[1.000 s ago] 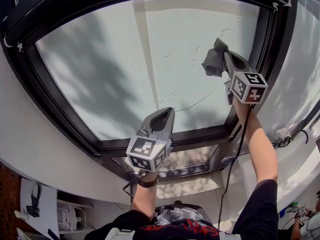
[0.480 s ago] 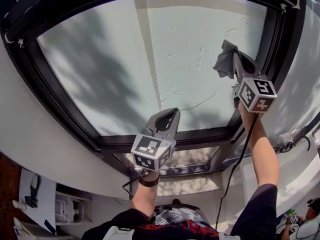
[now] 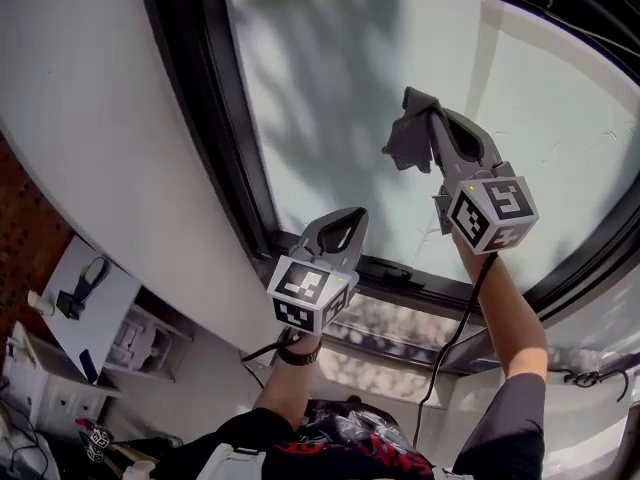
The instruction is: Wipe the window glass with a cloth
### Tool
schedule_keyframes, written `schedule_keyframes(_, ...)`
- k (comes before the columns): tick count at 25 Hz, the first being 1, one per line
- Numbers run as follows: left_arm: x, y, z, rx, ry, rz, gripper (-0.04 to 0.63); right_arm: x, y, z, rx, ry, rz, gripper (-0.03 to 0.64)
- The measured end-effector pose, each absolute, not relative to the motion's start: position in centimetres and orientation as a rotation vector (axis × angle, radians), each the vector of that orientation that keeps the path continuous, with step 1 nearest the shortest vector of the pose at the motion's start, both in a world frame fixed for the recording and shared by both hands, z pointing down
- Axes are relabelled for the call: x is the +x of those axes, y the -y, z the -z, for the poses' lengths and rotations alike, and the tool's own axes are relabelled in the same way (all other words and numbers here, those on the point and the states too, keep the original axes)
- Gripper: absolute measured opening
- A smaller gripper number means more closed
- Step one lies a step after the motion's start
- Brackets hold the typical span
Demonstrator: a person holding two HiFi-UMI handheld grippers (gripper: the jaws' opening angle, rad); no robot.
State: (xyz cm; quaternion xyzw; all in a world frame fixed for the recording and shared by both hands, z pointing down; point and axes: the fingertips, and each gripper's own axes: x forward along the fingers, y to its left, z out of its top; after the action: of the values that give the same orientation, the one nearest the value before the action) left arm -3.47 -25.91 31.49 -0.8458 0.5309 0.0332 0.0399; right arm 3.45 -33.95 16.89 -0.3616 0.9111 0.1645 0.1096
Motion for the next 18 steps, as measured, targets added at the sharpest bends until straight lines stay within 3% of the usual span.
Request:
schedule_keyframes(10,-20.6,22.3,-31.3,-2.339,-1.971,-0.159,0.000,-20.6,35.4,-21.4,-0.754,-2.866,-0.347,0.017)
schedule_keyframes(18,-25.3,19.5,-30.1,-2.279,-2.021,-0.173,0.000,-26.1,36.2,-23.2,-0.821,-2.941,-0.435,0.017)
